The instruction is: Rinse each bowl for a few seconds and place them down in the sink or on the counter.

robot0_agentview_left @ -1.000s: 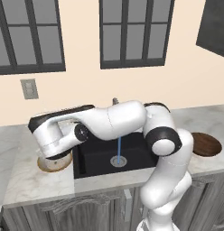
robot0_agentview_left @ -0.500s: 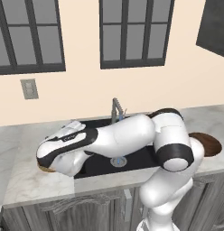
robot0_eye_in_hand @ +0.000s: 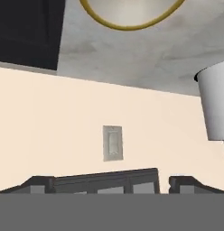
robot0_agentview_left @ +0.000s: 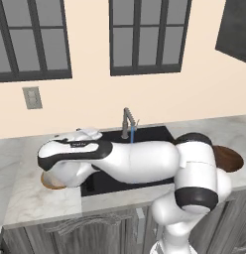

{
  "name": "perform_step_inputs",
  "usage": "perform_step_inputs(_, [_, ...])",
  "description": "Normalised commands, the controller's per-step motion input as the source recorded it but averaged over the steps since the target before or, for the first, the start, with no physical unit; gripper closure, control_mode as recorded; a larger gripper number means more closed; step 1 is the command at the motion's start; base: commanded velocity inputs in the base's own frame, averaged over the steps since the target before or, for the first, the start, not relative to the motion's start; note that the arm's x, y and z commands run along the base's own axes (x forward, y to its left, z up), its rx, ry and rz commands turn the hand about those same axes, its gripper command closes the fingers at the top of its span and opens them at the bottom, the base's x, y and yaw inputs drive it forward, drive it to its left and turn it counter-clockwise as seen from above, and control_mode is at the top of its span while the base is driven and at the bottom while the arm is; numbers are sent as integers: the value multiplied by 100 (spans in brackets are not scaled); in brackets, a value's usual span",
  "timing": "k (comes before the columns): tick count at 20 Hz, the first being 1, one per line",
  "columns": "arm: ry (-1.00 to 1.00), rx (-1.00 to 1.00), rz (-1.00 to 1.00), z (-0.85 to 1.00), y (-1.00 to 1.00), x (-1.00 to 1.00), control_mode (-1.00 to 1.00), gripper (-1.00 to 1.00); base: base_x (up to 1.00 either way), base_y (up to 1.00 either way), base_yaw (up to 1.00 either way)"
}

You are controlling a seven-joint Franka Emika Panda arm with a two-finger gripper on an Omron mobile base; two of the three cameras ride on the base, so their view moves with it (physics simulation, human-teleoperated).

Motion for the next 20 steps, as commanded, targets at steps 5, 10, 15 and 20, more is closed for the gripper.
perform_step_inputs(5, [-8, 27, -20, 17, 12, 1, -100, -100, 0, 0, 0])
perform_step_inputs(10, [-9, 27, -17, 17, 13, 10, -100, -100, 0, 0, 0])
perform_step_inputs(15, [-13, 27, -21, 14, 12, 5, -100, -100, 0, 0, 0])
perform_step_inputs(20, [-24, 26, -32, 11, 2, -4, -100, -100, 0, 0, 0])
